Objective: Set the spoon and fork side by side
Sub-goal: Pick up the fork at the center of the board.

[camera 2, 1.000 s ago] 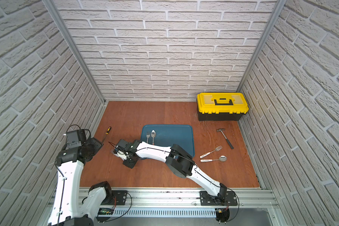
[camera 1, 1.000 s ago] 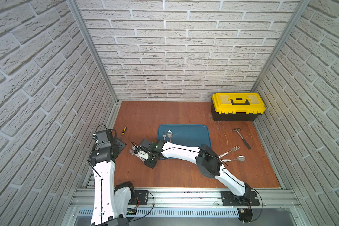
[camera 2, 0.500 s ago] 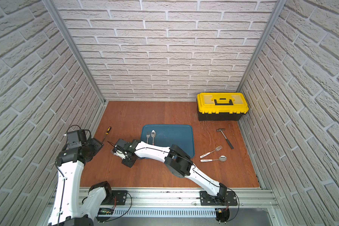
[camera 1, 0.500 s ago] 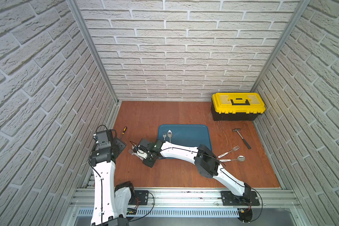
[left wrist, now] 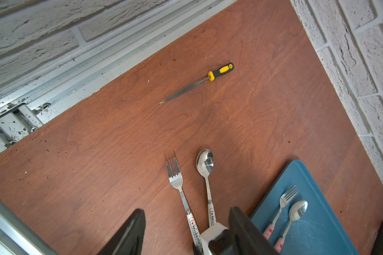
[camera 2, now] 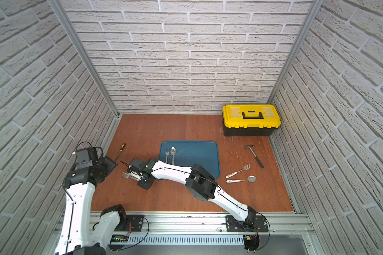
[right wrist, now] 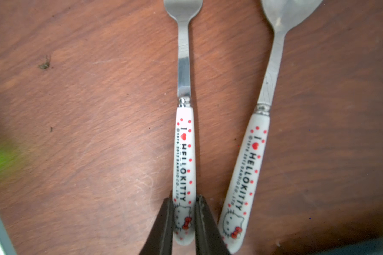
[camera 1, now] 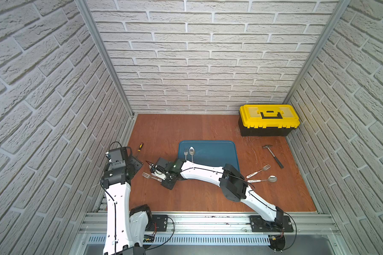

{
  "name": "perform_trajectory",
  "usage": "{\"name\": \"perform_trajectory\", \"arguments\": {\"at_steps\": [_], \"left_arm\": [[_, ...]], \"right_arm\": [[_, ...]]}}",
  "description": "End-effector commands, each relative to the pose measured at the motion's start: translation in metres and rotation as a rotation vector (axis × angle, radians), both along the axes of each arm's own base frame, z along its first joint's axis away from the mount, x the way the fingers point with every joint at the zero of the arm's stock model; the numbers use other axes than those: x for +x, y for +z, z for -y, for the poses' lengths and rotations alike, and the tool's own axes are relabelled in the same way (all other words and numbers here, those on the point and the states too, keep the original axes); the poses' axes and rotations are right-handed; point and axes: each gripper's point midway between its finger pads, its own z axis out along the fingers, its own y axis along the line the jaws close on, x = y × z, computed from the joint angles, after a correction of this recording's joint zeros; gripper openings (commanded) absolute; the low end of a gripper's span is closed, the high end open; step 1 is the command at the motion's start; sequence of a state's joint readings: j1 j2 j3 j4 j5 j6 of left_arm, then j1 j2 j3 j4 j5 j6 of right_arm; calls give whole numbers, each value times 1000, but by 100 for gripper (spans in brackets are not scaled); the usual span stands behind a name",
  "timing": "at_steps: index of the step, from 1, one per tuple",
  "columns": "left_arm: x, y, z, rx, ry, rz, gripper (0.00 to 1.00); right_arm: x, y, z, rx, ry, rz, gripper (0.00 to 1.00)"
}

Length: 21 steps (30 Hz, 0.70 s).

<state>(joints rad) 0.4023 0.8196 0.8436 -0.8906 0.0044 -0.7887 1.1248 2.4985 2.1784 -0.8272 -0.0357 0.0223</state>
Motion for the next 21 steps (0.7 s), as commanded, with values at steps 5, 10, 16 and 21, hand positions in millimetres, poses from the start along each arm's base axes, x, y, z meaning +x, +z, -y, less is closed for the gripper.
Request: {"name": "perform_trajectory", "arguments": {"at_steps": [5, 10, 16, 21], "left_arm": [[3, 5, -2, 18, -6, 25, 65], [3, 8, -2, 16, -7, 28, 65], [3, 9, -1, 13, -8, 34, 65], [3, 9, 0, 6, -9, 39, 65]], "right_arm": [[-10, 5, 7, -25, -10, -8, 13], [-15, 23, 10, -16, -18, 17, 13], [-18, 42, 22, -6, -44, 35, 12], [-19, 61, 26, 14, -67, 40, 12]]}}
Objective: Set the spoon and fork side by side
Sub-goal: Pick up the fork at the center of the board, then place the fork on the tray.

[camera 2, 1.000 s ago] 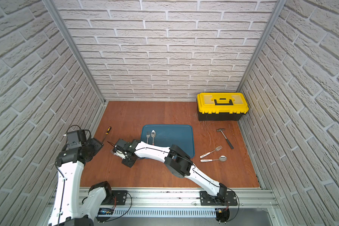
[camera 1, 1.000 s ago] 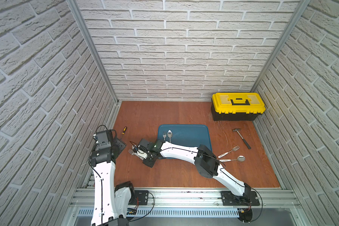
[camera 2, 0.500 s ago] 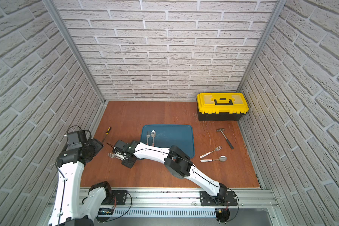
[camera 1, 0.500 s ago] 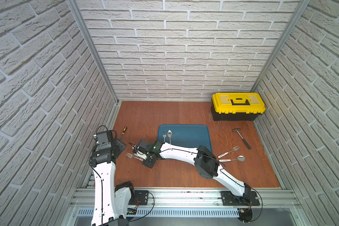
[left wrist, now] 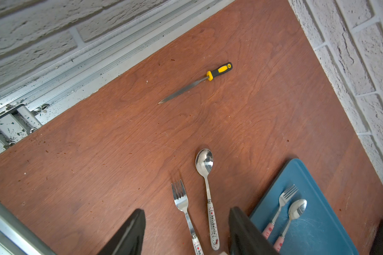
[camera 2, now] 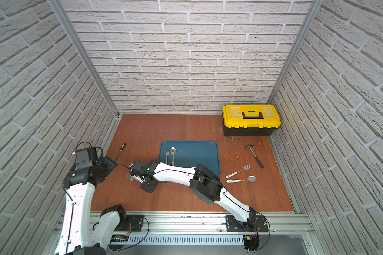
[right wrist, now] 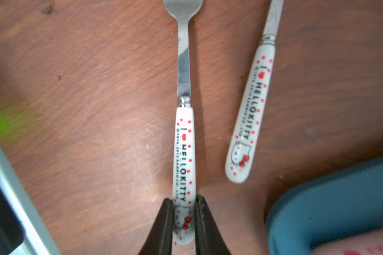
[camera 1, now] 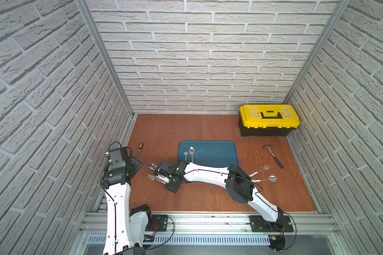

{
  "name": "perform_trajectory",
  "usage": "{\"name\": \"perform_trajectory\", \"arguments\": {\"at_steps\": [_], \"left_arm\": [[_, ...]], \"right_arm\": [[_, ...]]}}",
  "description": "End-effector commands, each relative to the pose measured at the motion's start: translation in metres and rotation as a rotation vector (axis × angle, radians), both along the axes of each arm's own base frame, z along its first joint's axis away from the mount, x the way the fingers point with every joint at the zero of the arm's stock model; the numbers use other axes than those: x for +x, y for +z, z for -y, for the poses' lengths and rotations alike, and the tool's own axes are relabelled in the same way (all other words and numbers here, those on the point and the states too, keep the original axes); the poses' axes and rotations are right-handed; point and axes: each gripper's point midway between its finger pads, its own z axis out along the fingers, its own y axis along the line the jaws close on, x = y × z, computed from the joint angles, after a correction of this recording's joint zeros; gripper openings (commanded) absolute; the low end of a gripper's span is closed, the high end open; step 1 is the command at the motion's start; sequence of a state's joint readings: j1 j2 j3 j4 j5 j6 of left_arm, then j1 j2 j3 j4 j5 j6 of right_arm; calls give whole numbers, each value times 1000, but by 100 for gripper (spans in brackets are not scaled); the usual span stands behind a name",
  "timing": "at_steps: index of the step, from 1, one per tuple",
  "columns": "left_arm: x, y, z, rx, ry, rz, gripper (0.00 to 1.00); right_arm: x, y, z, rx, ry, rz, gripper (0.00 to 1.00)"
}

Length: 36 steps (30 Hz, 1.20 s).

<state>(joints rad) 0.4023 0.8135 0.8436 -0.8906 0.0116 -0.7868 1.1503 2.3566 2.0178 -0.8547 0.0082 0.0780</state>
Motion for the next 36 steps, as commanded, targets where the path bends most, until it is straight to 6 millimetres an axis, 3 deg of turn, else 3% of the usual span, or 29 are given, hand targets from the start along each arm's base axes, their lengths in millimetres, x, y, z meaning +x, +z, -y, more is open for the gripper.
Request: {"name": "perform_trajectory", "arguments": {"at_steps": [1, 7, 12, 19, 20, 24, 28, 31, 36], "left_arm": [[3, 8, -1, 8, -3, 33, 65], [4, 10, 1, 0, -5, 50, 65], [6, 11, 3, -12, -9, 64, 65], [9, 11, 8, -33, -26, 80, 65], [10, 12, 8, -34, -28, 82, 65], [10, 14, 8, -30, -33, 88, 65], [14, 17, 9, -30, -48, 96, 65], [16, 16, 11, -46, -54, 100, 65], [17, 13, 16, -74, -65, 106, 65]], "right_arm": [[1, 43, -1, 60, -32, 40, 12], [0, 60, 11, 83, -97, 46, 12], [14, 64, 43, 31, -240, 72, 12], [56, 67, 115, 14, -484, 111, 12], [63, 79, 127, 46, -527, 123, 12], [84, 88, 178, 69, -705, 161, 12], [91, 84, 220, 73, -862, 178, 11], [87, 75, 228, 61, -915, 160, 11], [81, 59, 221, 94, -991, 107, 11]]}}
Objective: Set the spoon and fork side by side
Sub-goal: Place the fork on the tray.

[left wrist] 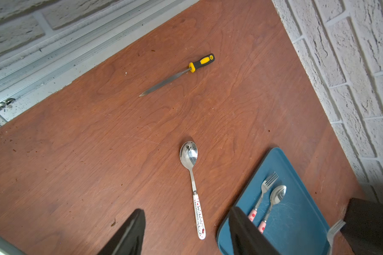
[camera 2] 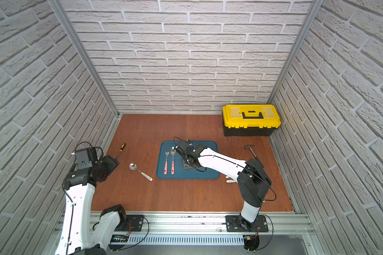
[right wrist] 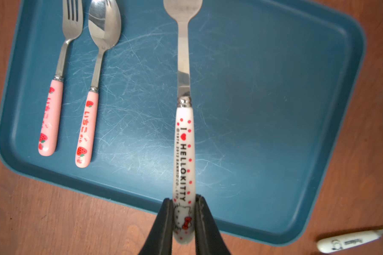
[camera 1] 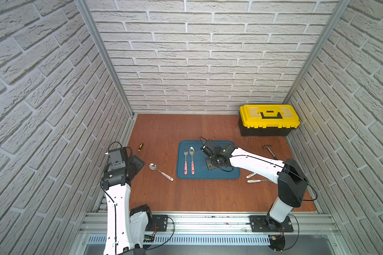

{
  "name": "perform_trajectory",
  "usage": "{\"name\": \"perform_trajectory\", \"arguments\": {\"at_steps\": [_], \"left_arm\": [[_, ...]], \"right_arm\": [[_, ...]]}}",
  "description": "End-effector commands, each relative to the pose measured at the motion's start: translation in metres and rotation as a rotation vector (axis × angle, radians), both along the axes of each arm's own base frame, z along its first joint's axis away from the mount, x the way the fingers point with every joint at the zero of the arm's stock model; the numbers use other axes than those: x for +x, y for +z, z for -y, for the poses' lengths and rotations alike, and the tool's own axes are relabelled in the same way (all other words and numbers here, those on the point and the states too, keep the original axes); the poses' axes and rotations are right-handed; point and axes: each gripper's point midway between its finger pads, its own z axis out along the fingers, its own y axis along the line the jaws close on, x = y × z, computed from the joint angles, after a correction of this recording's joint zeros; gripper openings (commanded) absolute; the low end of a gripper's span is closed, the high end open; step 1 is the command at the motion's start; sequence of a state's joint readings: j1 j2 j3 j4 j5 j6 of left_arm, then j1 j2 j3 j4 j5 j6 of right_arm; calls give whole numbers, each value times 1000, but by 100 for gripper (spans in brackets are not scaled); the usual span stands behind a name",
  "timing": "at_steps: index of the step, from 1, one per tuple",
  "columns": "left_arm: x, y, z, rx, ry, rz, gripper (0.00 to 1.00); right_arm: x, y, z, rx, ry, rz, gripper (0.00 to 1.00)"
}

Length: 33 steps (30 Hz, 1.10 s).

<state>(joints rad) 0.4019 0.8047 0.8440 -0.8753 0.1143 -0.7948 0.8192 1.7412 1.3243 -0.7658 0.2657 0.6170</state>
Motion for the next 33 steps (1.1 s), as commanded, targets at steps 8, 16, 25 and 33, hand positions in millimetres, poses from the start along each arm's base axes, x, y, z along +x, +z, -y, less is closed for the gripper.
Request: {"name": "perform_trajectory", "arguments": {"at_steps": [8, 16, 25, 33], "left_arm": [[7, 2, 10, -32, -29, 46, 65], [5, -2, 14, -41, -42, 44, 65], [5, -3, 16, -46, -50, 46, 66], [5, -4, 18, -54, -56, 42, 65]], "right_arm": [[-1, -10, -27, 148, -171, 11, 11], [-11, -25, -45, 148, -185, -34, 11], [-9, -33, -58, 187, -210, -49, 11], [-8, -45, -55, 196, -281, -49, 10]]}}
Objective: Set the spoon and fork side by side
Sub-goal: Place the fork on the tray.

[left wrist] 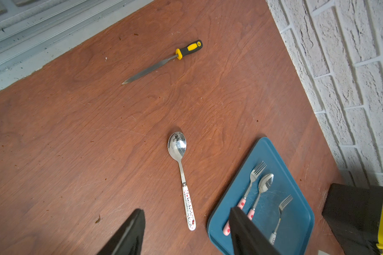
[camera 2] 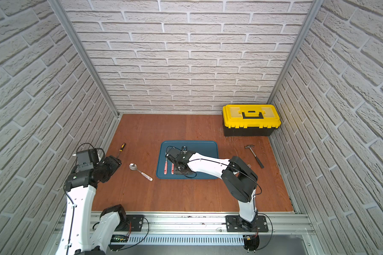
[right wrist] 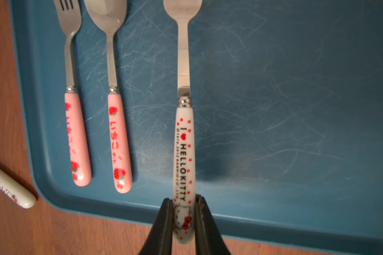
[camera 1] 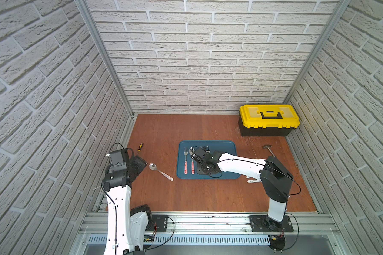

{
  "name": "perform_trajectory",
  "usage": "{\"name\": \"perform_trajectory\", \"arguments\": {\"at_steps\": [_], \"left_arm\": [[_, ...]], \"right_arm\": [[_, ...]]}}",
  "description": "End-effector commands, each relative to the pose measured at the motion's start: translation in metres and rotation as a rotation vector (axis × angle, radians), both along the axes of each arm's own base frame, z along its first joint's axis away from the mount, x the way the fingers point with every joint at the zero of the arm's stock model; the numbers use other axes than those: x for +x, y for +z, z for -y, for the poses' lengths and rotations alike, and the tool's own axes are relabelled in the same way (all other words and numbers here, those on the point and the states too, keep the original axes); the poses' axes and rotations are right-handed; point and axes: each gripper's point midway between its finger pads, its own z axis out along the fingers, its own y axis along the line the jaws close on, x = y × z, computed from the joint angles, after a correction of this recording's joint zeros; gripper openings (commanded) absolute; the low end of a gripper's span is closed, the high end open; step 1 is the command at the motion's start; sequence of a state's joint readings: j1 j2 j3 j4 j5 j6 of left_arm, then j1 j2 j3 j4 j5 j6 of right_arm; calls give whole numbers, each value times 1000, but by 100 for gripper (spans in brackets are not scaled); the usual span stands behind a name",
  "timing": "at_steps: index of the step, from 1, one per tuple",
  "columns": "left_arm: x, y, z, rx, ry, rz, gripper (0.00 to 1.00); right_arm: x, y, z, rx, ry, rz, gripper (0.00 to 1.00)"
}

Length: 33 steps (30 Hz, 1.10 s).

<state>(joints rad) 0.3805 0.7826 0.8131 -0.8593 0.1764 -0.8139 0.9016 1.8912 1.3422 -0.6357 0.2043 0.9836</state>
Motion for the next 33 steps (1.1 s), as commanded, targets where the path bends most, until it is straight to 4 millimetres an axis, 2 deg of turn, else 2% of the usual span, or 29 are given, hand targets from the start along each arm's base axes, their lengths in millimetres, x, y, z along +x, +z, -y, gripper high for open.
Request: {"name": "perform_trajectory", "arguments": {"at_steps": [1, 26, 33], "left_arm": [[3, -1, 2, 0, -12, 14, 65], [4, -2, 2, 4, -13, 15, 66], [4, -2, 2, 4, -16, 16, 66]], "right_arm": [[3, 0, -1, 20, -47, 22, 10], [-3, -25, 5, -12, -40, -20, 11], [0, -25, 4, -20, -31, -14, 11]]}}
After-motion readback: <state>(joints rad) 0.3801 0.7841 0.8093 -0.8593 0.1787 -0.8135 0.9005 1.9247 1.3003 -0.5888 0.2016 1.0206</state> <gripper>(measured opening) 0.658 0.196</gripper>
